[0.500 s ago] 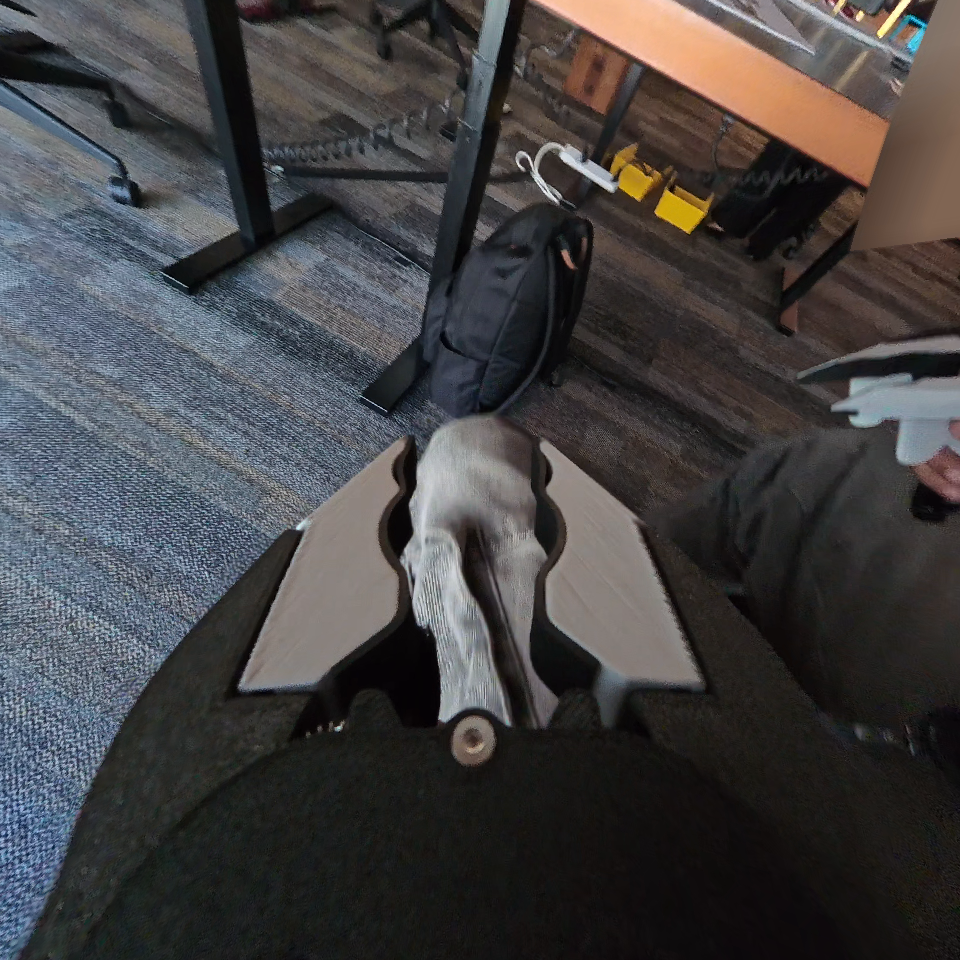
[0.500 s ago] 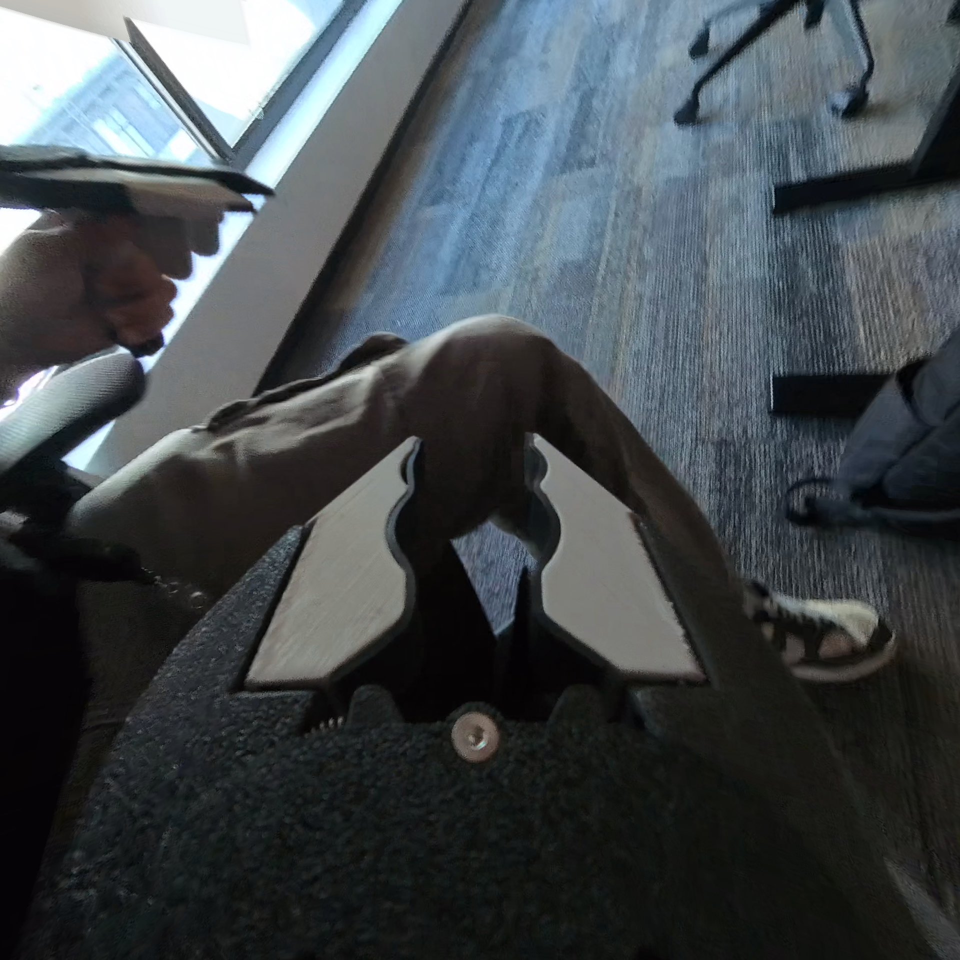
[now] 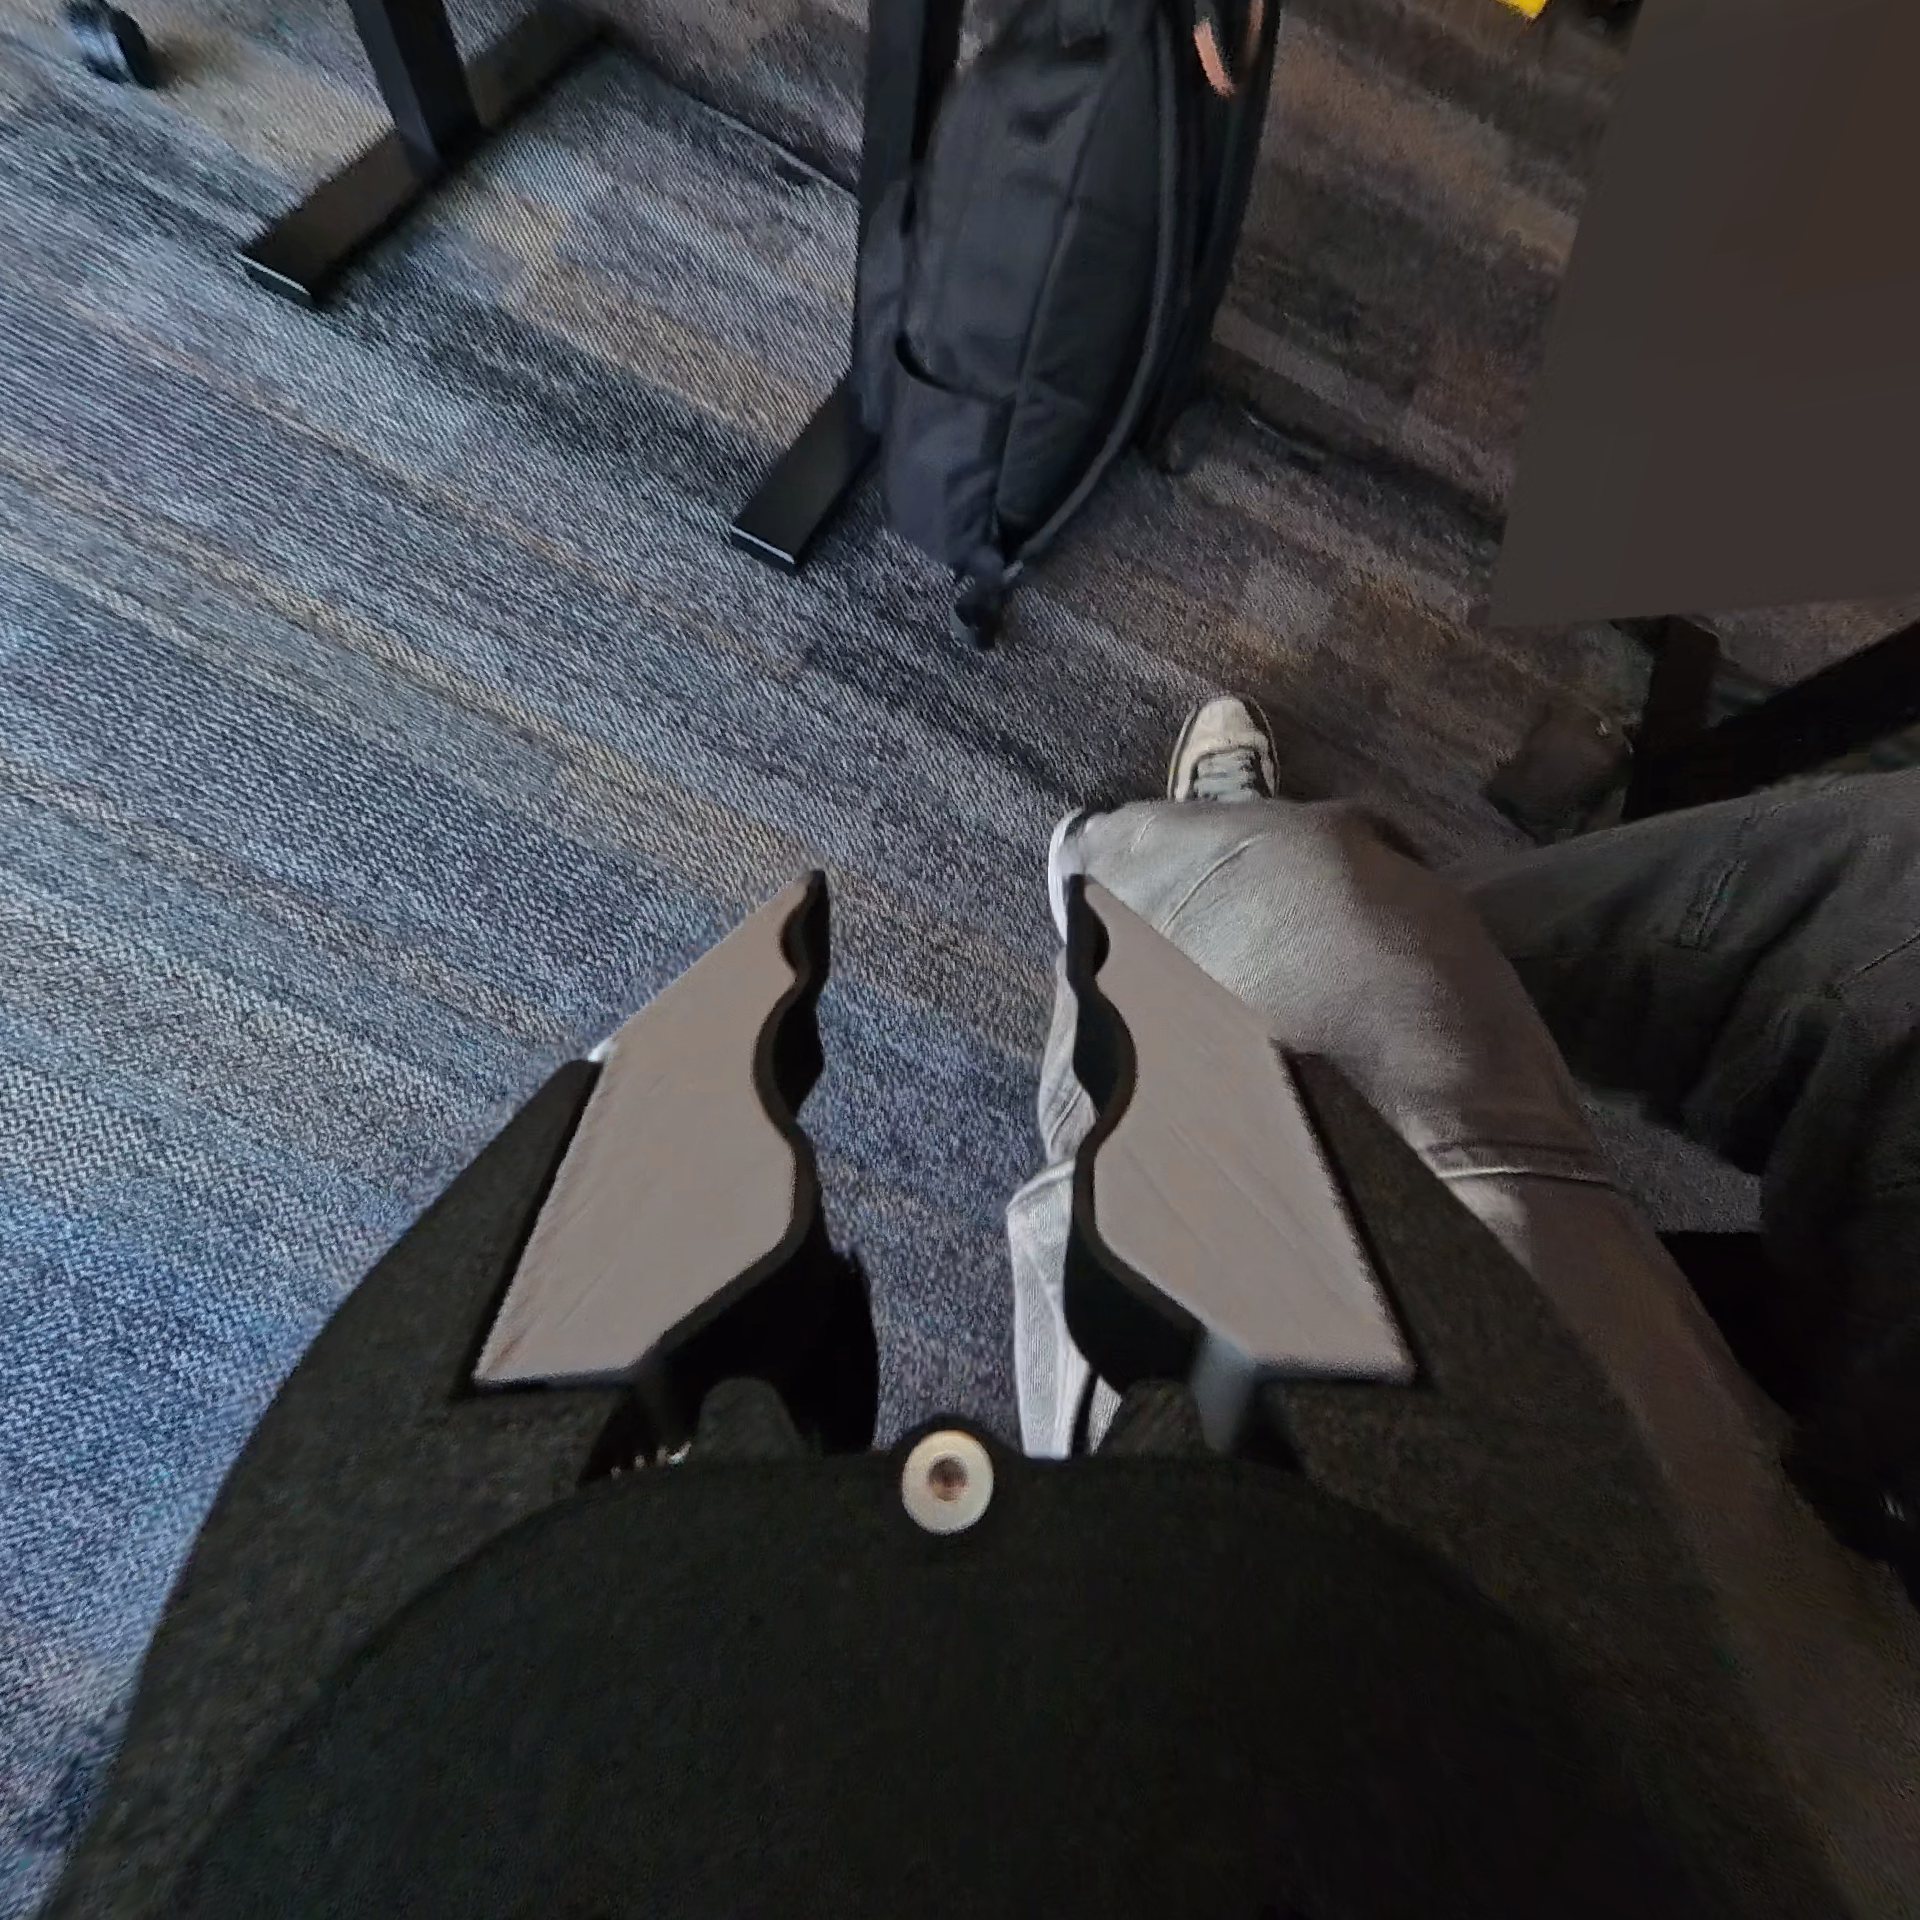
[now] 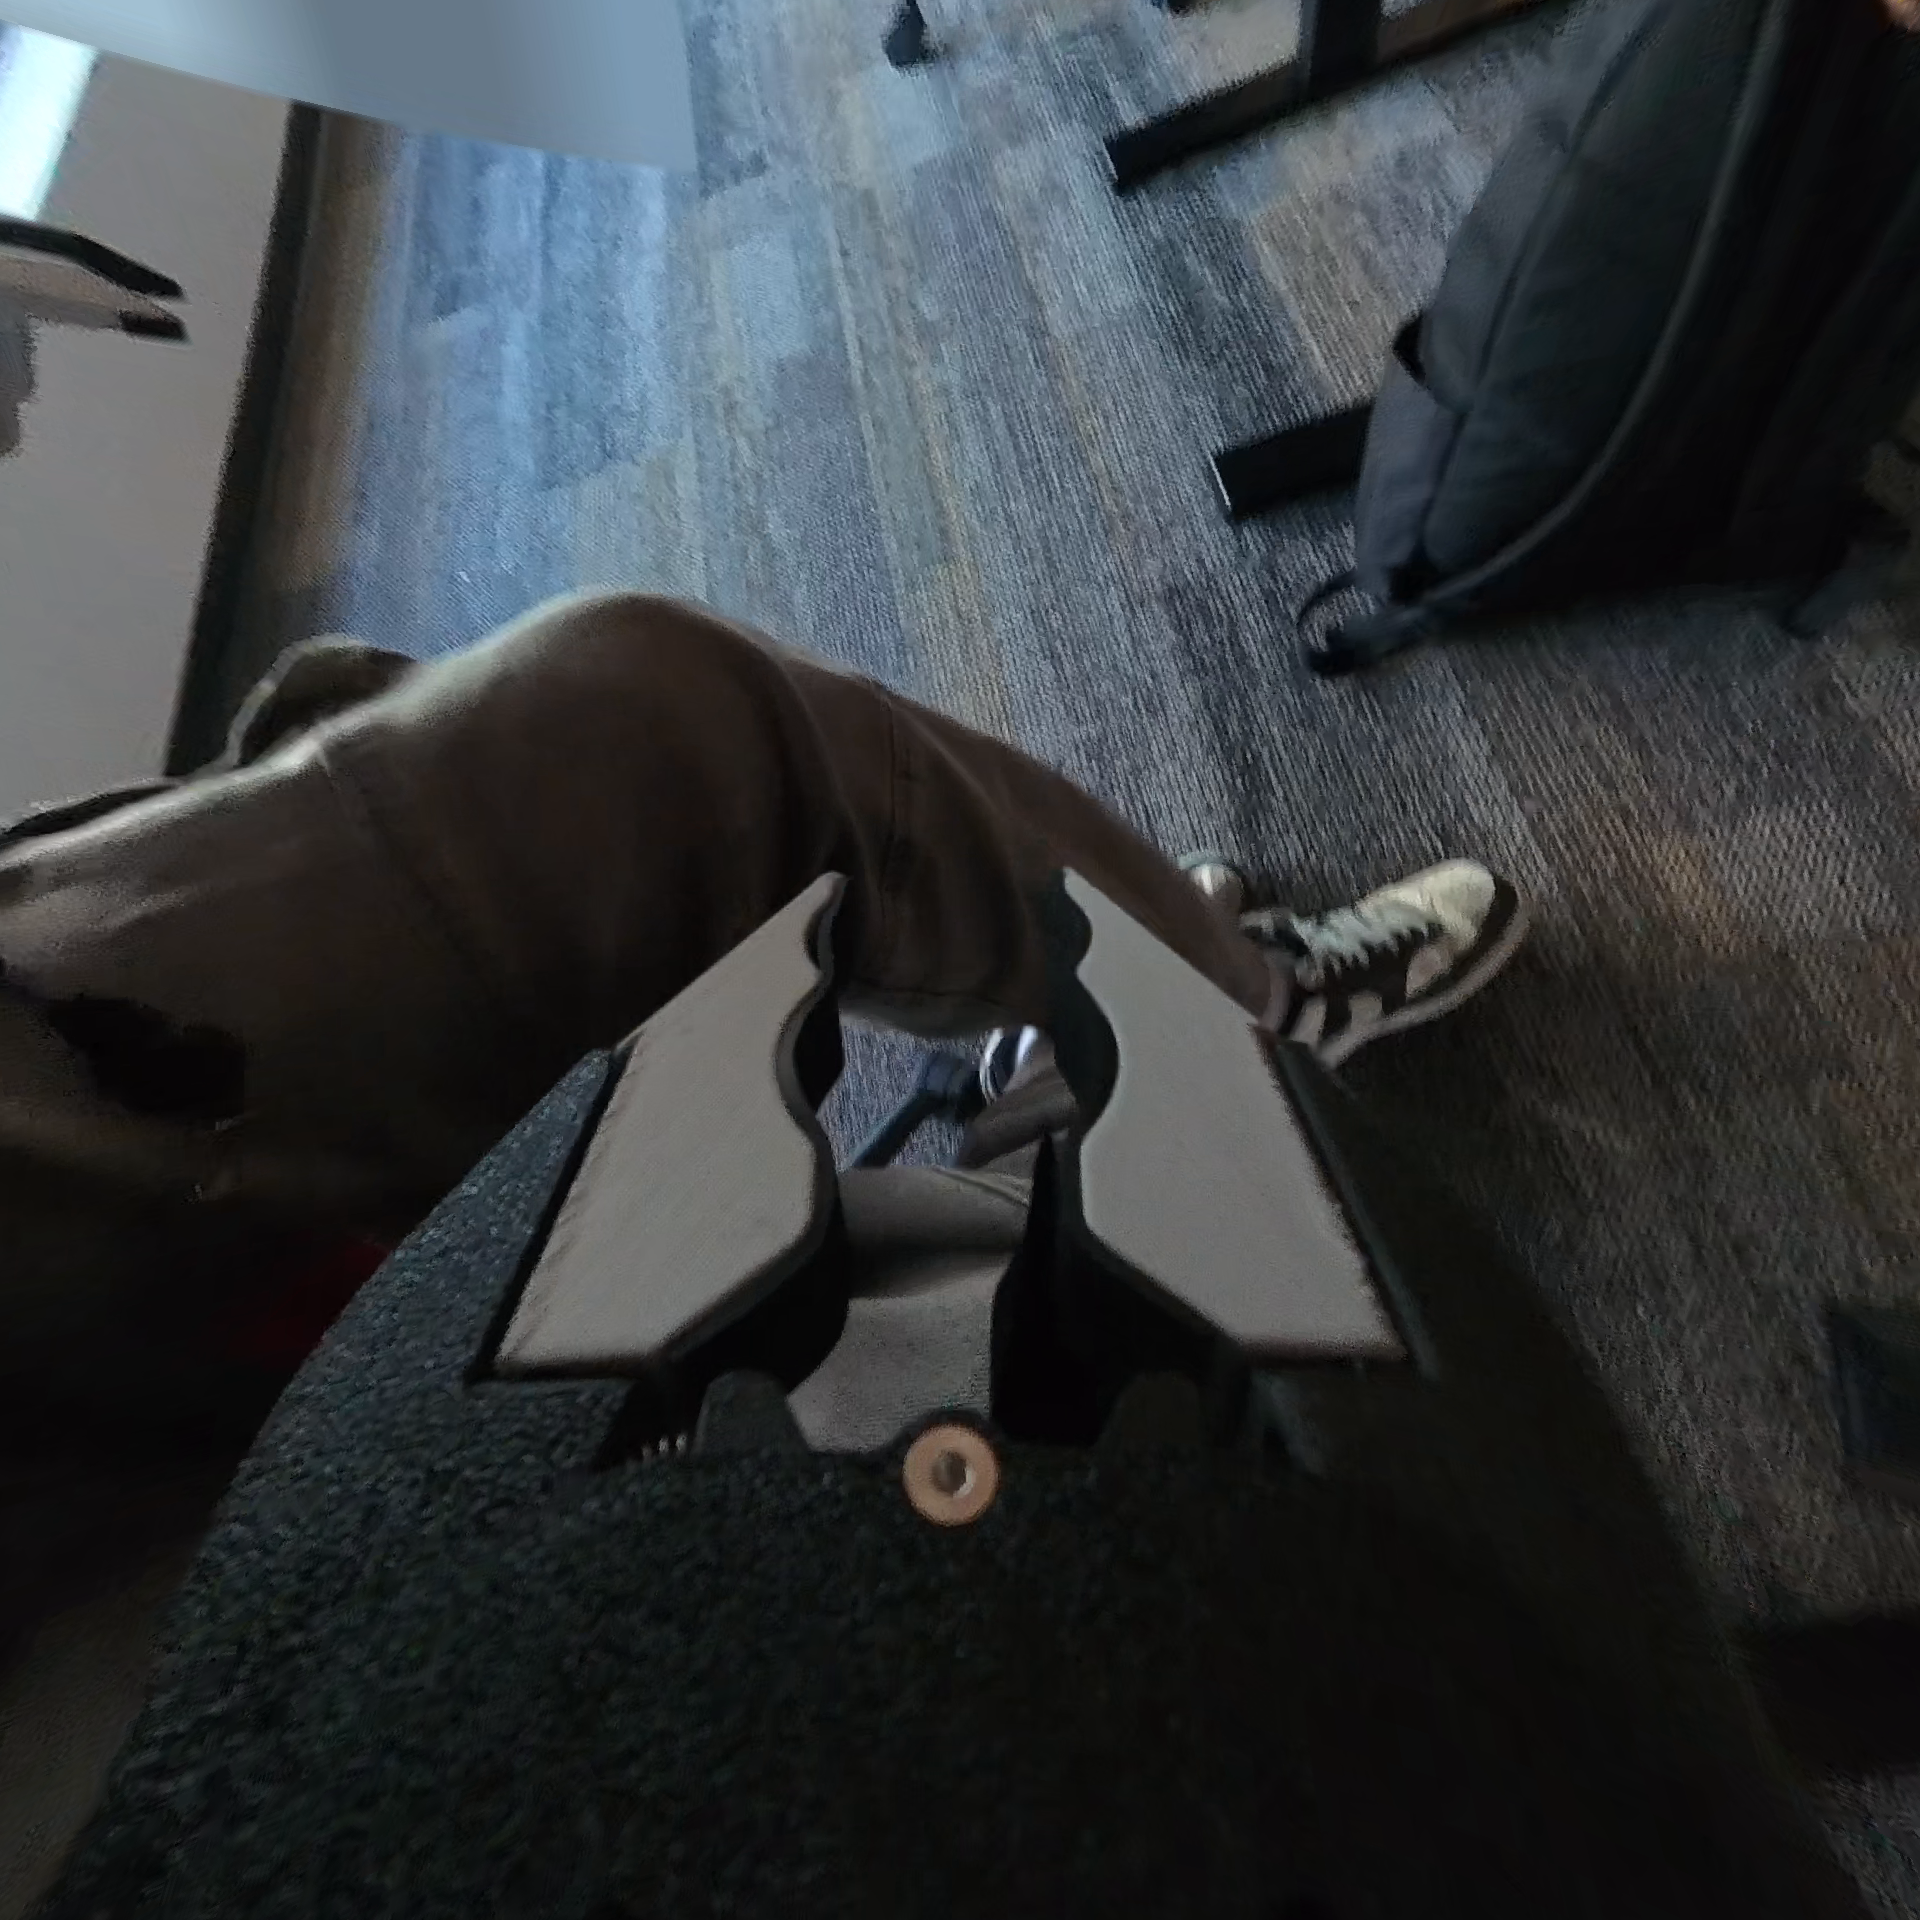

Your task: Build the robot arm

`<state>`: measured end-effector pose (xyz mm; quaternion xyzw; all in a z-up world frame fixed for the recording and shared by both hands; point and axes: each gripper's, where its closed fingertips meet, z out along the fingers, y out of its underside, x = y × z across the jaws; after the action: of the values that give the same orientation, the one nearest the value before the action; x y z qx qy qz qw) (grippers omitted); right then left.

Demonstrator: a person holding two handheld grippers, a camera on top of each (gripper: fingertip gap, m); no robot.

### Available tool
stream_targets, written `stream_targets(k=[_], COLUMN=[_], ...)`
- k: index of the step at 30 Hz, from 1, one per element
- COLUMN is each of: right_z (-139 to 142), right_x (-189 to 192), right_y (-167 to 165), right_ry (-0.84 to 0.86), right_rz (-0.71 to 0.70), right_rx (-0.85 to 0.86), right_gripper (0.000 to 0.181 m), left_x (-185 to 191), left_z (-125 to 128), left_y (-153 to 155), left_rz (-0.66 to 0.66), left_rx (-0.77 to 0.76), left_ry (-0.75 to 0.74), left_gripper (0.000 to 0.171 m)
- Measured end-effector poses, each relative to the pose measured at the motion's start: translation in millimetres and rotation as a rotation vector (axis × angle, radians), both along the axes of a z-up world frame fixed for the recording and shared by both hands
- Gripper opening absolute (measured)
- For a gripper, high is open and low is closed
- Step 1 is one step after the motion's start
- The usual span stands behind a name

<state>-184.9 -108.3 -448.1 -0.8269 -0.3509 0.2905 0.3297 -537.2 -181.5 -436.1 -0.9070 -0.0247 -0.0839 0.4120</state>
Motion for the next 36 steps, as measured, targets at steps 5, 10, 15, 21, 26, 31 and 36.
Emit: stream_targets(k=[5, 10, 15, 21, 26, 31, 36], right_z=[-18.5, -6.3, -2.4, -9.1, -23.0, -20.6, -18.8], right_x=[28.7, 41.4, 57.2, 72.0, 79.7, 78.0, 54.7], right_y=[-24.1, -22.9, -21.2, -28.0, -30.0, -24.1, -15.0], right_ry=[-0.067, -0.024, 0.015, 0.026, 0.008, 0.017, 0.039], right_rz=[-0.024, -0.049, -0.099, -0.144, -0.164, -0.165, -0.113], right_rx=[-0.028, -0.015, -0.027, -0.039, -0.049, -0.052, -0.069], right_gripper=[0.036, 0.037, 0.037, 0.037, 0.037, 0.038, 0.038], left_x=[24.0, 40.5, 36.3, 31.6, -4.0, -28.2, -34.1], left_z=[-18.5, -18.1, -19.7, -26.1, -32.6, -36.6, -50.3], left_y=[-0.5, 10.3, 14.6, 14.6, 10.9, -0.6, -18.4], left_rz=[-0.06, -0.108, -0.096, -0.092, -0.01, 0.063, 0.066], left_rx=[-0.108, -0.106, -0.118, -0.147, -0.2, -0.24, -0.294], left_ry=[0.052, 0.102, 0.17, 0.188, 0.314, 0.312, 0.326], left_gripper=[0.045, 0.045, 0.044, 0.045, 0.045, 0.044, 0.044])
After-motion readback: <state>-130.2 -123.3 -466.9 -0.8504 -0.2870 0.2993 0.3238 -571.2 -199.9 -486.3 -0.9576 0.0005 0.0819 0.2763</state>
